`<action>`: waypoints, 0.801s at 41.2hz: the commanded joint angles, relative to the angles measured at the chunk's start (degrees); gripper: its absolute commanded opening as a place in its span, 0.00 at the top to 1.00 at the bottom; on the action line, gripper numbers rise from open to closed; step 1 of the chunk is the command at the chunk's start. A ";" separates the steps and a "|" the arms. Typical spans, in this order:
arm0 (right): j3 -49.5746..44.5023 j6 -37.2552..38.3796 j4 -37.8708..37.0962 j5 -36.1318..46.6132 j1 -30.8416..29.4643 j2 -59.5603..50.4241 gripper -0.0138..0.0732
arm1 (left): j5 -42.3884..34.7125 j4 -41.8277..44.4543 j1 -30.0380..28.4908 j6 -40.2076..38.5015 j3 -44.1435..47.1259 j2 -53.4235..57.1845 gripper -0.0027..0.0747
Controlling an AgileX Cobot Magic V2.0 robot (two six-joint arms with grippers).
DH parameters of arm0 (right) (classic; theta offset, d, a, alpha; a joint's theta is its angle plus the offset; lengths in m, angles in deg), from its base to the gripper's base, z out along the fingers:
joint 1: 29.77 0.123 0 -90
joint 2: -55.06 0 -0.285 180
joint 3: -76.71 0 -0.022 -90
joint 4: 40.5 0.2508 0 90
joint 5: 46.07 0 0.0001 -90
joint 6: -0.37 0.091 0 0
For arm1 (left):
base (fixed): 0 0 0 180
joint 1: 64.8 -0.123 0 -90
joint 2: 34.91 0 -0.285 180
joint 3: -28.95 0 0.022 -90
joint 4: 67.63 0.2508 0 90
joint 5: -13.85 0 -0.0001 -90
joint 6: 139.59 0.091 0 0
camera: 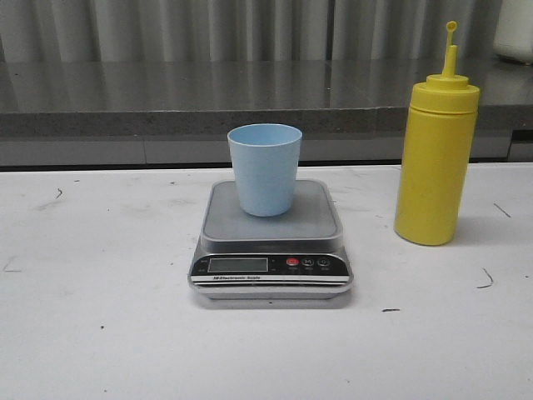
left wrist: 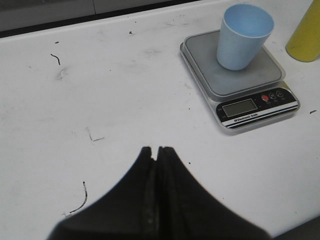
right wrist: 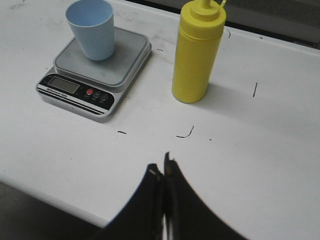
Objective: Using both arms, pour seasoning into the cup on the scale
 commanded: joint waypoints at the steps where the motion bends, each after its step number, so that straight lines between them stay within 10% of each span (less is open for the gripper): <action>1: 1.29 -0.64 -0.65 4.01 0.02 0.45 0.92 | -6.53 -0.41 -1.28 -0.19 0.68 3.41 0.99; 16: 1.29 -0.64 -0.65 4.01 0.02 0.45 0.92 | -34.01 -2.14 -19.67 -0.19 30.00 30.56 0.99; 33: 1.29 -0.64 -0.65 3.86 0.02 0.51 0.92 | -42.91 -3.30 -19.66 -0.19 39.03 35.78 0.99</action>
